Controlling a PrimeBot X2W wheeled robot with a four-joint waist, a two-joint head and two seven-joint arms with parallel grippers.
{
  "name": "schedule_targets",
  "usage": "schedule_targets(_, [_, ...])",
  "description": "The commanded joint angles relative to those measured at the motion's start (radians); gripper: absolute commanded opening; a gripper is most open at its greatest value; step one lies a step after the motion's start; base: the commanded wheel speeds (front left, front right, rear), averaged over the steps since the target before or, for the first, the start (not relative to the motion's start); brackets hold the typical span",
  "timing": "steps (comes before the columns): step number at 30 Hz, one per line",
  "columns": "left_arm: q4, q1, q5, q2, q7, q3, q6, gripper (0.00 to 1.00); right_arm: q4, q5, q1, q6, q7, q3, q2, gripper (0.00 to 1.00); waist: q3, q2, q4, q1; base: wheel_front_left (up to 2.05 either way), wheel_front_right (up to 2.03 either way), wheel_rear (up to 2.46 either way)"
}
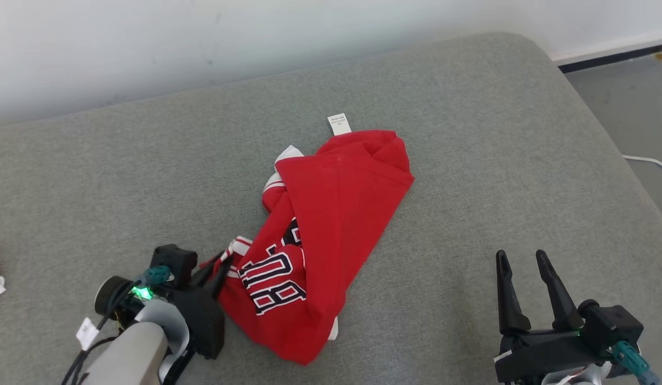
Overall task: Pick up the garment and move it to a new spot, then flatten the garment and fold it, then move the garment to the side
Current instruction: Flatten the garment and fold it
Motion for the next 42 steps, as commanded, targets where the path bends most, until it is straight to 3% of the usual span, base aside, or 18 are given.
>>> schedule_targets(1, [0.008, -0.014, -0.015, 0.009, -0.018, 0.006, 0.002, 0.0, 0.002, 0.0, 0.013, 0.003, -0.005, -0.002, 0.0, 1.0, -0.016, -0.0001, 0.019, 0.0, 0.0, 0.0, 0.0])
schedule_targets(7, [-0.032, -0.041, -0.029, 0.04, -0.068, 0.062, 0.02, 0.0, 0.006, -0.002, 0.034, 0.003, -0.004, -0.004, 0.0, 1.0, -0.066, -0.0001, 0.077, 0.0, 0.0, 0.0, 0.0])
schedule_targets(11, [-0.12, -0.055, -0.033, 0.108, -0.076, 0.113, 0.058, 0.0, 0.006, 0.0, 0.041, 0.003, -0.004, -0.01, 0.0, 1.0, -0.089, -0.0001, 0.105, 0.0, 0.0, 0.0, 0.0])
schedule_targets(17, [-0.251, 0.01, -0.084, 0.216, -0.041, 0.189, 0.122, 0.0, 0.007, 0.007, 0.045, 0.003, -0.007, -0.005, 0.0, 1.0, -0.092, -0.0001, 0.105, 0.0, 0.0, 0.0, 0.0])
schedule_targets(21, [-0.297, 0.081, -0.102, 0.237, -0.022, 0.2, 0.151, 0.0, 0.014, 0.014, 0.039, 0.003, -0.009, 0.004, 0.0, 1.0, -0.085, -0.0001, 0.091, 0.0, 0.0, 0.0, 0.0])
schedule_targets(23, [-0.31, 0.112, -0.099, 0.242, -0.033, 0.201, 0.167, 0.78, 0.019, 0.015, 0.036, 0.003, -0.011, 0.009, 0.0, 1.0, -0.087, -0.0001, 0.085, 0.0, 0.0, 0.0, 0.0])
schedule_targets(24, [-0.317, 0.126, -0.103, 0.241, -0.039, 0.206, 0.176, 1.0, 0.021, 0.015, 0.036, 0.003, -0.011, 0.009, 0.0, 1.0, -0.089, -0.0001, 0.083, 0.0, 0.0, 0.0, 0.0])
schedule_targets(35, [-0.523, 0.274, -0.036, 0.204, -0.084, 0.349, 0.263, 1.0, 0.013, -0.006, 0.061, 0.003, -0.005, -0.009, 0.0, 1.0, -0.146, -0.0001, 0.127, 0.0, 0.0, 0.0, 0.0])
schedule_targets(42, [-0.73, 0.481, 0.11, 0.107, -0.084, 0.499, 0.269, 1.0, -0.008, -0.01, 0.08, 0.003, 0.007, -0.01, 0.0, 1.0, -0.177, -0.0001, 0.183, 0.0, 0.0, 0.0, 0.0])
